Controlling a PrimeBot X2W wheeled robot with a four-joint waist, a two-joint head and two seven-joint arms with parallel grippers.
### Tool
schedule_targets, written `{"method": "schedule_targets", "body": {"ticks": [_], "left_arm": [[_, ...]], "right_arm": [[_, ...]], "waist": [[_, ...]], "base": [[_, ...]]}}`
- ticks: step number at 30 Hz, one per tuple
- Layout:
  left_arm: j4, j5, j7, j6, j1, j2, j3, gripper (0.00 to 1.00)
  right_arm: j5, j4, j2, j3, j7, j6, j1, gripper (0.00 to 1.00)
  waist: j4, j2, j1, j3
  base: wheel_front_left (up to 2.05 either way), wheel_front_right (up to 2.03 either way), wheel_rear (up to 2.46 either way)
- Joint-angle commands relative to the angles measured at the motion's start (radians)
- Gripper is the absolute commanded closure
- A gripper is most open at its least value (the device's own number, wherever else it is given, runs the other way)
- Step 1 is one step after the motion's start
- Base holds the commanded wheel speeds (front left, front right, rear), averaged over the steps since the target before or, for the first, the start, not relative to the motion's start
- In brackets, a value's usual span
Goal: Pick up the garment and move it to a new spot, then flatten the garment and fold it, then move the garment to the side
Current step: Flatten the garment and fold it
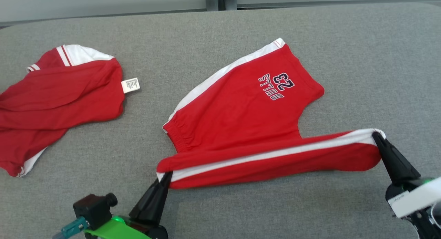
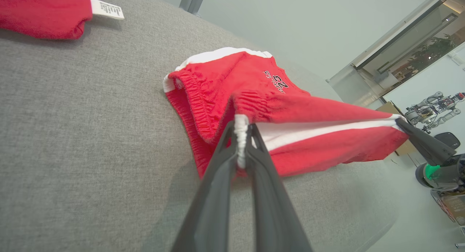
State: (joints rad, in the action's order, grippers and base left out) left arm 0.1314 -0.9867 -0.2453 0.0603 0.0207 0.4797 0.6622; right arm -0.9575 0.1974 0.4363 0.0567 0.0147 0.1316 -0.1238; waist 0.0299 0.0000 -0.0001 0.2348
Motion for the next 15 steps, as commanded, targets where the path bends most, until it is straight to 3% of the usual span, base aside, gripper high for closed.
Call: {"method": "schedule_targets", "body": {"ticks": [1, 15], "left_arm": [[0.002, 0.011, 0.006, 0.01, 0.023, 0.008, -0.009, 1.0], [-0.068, -0.016, 0.126, 0.109, 0.336, -0.125, -0.05, 1.0]], "right_arm": [[-0.002, -0.012, -0.001, 0.002, 0.007, -0.002, 0.037, 1.0], [0.026, -0.304, 0.01, 0.082, 0.147, -0.001, 0.568, 1.0]], "waist": [[0.0, 0.0, 0.0001, 0.052], [0.085, 0.0, 0.0001, 0.192]], "base": [[0.0, 0.0, 0.0], [0.0, 0.0, 0.0]]}}
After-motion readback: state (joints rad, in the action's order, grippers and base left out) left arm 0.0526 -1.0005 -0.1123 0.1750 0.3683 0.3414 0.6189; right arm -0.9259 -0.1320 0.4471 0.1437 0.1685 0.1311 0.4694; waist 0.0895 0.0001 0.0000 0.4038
